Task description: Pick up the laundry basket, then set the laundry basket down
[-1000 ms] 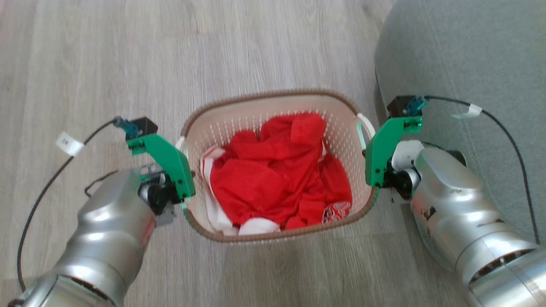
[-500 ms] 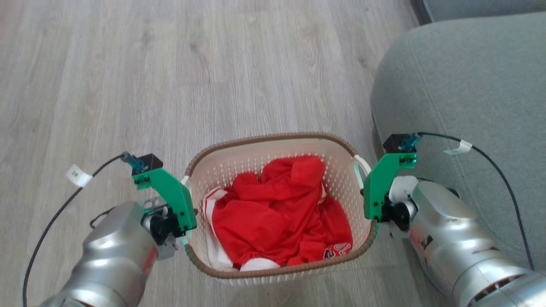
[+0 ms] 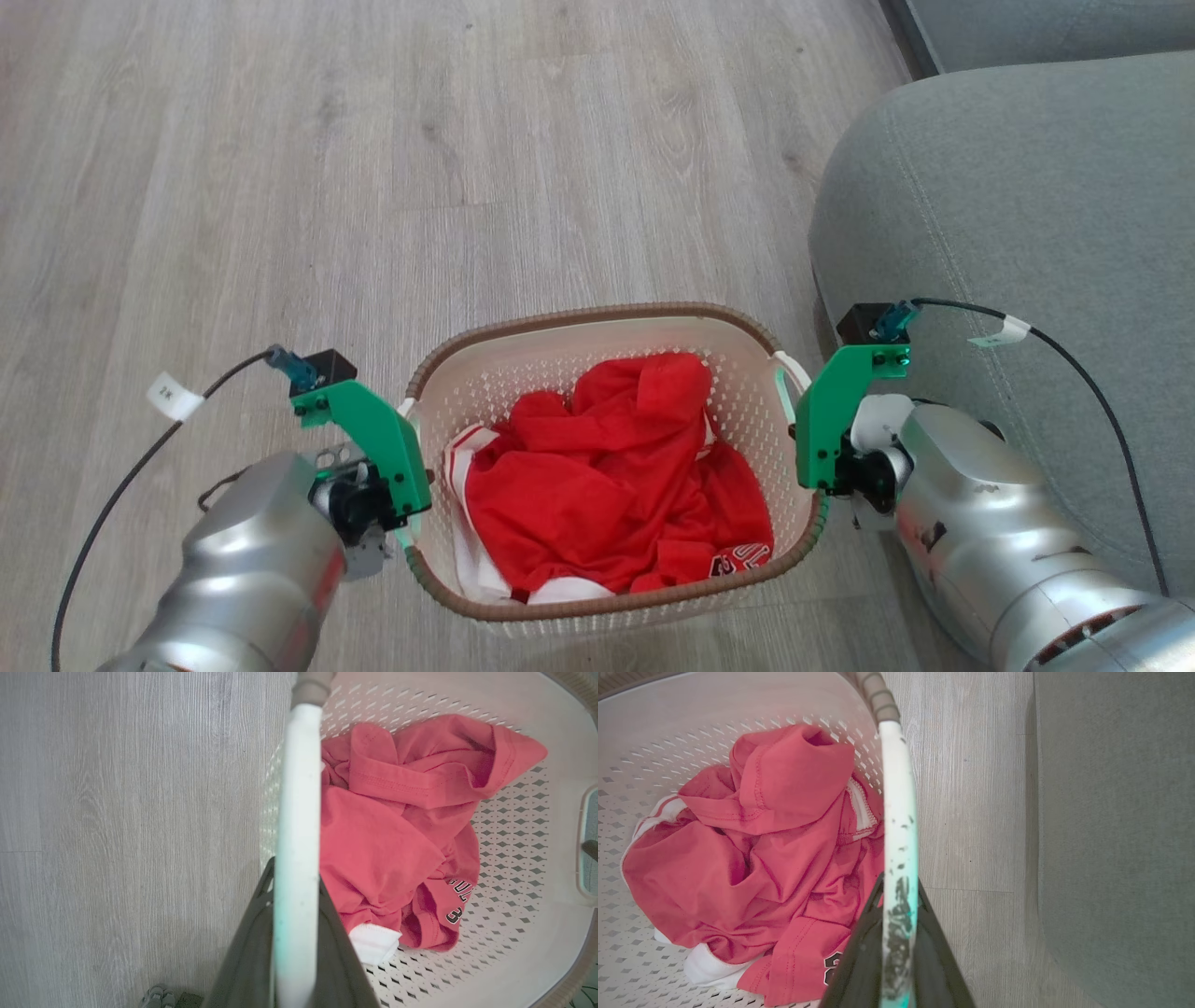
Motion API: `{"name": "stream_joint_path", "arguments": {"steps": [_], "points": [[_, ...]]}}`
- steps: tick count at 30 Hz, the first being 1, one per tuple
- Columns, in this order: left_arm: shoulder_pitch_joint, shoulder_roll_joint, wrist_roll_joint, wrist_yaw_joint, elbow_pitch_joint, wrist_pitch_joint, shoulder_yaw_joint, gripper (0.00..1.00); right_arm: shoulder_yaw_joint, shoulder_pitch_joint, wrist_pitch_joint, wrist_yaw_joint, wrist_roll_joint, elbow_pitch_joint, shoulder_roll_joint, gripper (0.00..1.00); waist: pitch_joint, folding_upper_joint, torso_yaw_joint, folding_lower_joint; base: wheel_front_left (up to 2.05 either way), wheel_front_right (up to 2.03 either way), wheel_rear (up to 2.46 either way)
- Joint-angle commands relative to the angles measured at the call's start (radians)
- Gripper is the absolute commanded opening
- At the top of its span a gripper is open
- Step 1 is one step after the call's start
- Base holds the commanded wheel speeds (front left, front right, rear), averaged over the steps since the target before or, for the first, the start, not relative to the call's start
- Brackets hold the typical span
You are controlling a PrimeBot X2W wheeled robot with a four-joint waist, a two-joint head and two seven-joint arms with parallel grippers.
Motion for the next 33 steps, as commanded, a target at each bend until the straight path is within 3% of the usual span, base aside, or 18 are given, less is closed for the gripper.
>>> {"name": "stream_joint_path", "arguments": {"steps": [1, 33], "points": [[-0.037, 0.08, -0.009, -0.004, 0.005, -0.013, 0.025, 0.0, 0.011, 0.002, -0.006, -0.011, 0.004, 0.004, -0.045, 0.0, -0.002, -0.0001, 0.0, 0.0001, 0.0, 0.0, 0.0], [-0.045, 0.079, -0.015, -0.006, 0.006, -0.048, 0.016, 0.0, 0.022, -0.01, -0.027, -0.011, 0.019, 0.004, -0.046, 0.0, 0.017, -0.0001, 0.005, 0.0001, 0.0, 0.0, 0.0]]}}
